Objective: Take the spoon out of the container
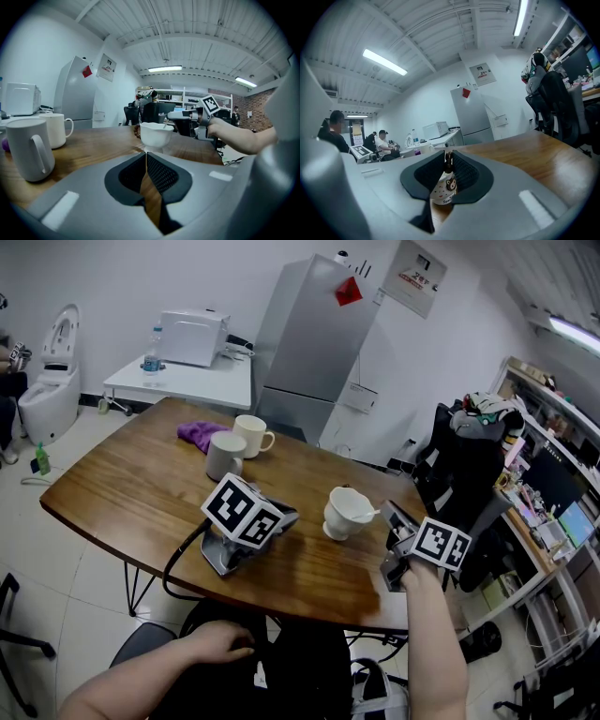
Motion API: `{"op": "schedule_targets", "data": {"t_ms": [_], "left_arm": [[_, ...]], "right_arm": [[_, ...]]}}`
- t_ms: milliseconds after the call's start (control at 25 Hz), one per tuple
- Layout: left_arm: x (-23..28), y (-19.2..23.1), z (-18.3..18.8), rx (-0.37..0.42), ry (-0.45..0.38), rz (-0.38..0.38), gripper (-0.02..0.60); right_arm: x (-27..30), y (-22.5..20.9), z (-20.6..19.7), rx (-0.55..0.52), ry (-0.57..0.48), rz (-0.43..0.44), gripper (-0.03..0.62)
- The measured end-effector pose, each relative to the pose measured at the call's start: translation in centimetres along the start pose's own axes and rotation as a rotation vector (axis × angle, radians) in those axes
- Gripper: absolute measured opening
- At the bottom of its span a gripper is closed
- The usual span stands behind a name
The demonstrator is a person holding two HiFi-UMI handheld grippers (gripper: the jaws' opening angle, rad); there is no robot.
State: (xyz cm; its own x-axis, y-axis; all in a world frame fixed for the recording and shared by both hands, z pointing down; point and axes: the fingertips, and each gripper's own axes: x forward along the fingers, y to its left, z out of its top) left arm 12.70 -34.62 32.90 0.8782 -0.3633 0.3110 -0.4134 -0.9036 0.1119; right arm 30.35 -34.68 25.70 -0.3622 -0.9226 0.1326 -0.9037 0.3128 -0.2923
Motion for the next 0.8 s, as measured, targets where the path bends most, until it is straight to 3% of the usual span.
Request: {"op": "schedule_targets", "data": {"t_ms": [800], "left_arm": [[-0.1,0.0,0.0,-0.001,0.0,0.0,0.012]], "right_arm": [[-6.0,-2.3,8.4,0.052,-0.339,0.036,0.046]]}}
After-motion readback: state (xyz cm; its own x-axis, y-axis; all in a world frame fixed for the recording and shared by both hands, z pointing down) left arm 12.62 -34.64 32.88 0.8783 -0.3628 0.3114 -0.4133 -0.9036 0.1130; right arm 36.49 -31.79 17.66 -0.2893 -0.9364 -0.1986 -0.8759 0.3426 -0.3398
